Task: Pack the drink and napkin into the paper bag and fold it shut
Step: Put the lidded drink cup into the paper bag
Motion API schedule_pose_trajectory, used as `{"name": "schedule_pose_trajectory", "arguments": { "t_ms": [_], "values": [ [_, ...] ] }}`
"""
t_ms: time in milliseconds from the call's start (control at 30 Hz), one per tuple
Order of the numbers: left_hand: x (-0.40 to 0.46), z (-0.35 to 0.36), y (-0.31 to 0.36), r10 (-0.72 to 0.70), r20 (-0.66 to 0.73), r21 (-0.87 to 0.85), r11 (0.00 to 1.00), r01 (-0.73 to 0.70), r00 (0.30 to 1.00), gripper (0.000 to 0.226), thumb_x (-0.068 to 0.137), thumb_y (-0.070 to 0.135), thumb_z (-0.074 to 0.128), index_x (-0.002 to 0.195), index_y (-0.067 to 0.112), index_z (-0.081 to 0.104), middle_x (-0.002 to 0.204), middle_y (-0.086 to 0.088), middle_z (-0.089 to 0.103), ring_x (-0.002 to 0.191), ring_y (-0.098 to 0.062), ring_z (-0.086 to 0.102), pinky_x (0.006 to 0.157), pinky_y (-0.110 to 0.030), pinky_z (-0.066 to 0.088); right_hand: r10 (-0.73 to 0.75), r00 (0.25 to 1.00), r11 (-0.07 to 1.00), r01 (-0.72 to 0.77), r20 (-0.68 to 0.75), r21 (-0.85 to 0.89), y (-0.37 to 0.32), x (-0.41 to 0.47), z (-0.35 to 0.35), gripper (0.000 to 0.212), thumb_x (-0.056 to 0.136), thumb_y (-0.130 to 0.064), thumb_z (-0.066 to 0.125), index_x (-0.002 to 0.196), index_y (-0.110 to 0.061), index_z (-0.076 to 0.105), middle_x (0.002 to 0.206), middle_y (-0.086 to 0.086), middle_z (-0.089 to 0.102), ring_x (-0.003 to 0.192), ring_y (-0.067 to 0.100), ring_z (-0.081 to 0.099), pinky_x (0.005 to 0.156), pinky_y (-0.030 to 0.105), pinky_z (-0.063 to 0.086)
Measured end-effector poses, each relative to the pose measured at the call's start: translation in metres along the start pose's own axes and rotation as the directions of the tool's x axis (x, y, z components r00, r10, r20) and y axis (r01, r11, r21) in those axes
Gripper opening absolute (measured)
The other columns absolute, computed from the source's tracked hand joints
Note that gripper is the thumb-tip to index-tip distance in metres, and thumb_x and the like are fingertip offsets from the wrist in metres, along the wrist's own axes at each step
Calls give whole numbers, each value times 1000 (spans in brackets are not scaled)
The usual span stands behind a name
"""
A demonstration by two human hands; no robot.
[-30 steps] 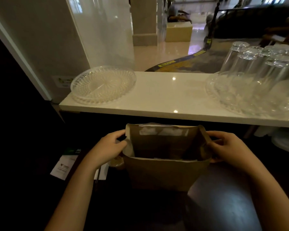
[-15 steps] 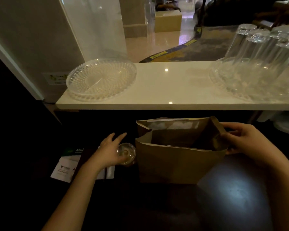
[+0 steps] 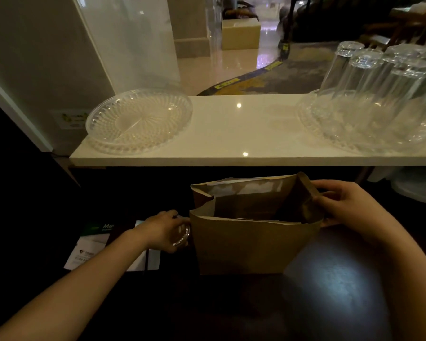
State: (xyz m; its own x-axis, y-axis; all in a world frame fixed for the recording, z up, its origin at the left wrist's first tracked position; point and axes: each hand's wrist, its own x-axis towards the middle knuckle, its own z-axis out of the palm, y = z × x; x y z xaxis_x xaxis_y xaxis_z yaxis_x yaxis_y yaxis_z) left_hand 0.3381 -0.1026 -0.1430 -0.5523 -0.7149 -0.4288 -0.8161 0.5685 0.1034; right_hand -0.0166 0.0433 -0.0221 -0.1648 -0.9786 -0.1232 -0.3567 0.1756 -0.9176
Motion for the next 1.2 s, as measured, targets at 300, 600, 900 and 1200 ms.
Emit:
{"name": "schedule_pose_trajectory", "arguments": {
  "t_ms": [300, 600, 900, 1200],
  "values": [
    [-44, -94, -17, -113, -295, -230, 972, 44, 949, 79, 63, 35, 79, 132, 35, 41, 121, -8, 55, 108, -21, 53, 90, -28, 42, -3, 1000, 1000, 4, 13, -30, 3, 2, -5, 37, 86, -10, 56, 91, -44, 67, 76, -1, 76, 66, 17, 72, 51, 23, 55],
    [-105, -232, 61, 5, -540, -192, 973, -130, 842, 72, 49, 67, 61, 116, 69, 34, 110, 14, 57, 95, -10, 58, 77, -31, 47, -39, 999, 998, 40, 16, -44, -3, 4, -2, 38, 86, -10, 55, 91, -46, 64, 71, -13, 74, 59, 11, 71, 46, 15, 51],
    [-17, -175, 170, 324, -167, -81, 937, -341, 931, 74, 65, 48, 69, 130, 45, 33, 118, 2, 49, 104, -16, 48, 83, -31, 47, -44, 999, 999, 44, 25, -19, -2, 2, -3, 29, 87, -17, 56, 96, -44, 60, 78, -2, 72, 62, 6, 70, 48, 14, 52],
    [4, -147, 180, 352, -2, -79, 933, -351, 936, 83, 68, 52, 67, 137, 41, 23, 131, 2, 42, 107, -13, 44, 80, -25, 48, -88, 996, 993, 90, 32, -73, -1, 0, -1, 32, 88, -14, 53, 100, -43, 57, 79, -14, 64, 68, -13, 63, 48, 5, 47]
  ]
}}
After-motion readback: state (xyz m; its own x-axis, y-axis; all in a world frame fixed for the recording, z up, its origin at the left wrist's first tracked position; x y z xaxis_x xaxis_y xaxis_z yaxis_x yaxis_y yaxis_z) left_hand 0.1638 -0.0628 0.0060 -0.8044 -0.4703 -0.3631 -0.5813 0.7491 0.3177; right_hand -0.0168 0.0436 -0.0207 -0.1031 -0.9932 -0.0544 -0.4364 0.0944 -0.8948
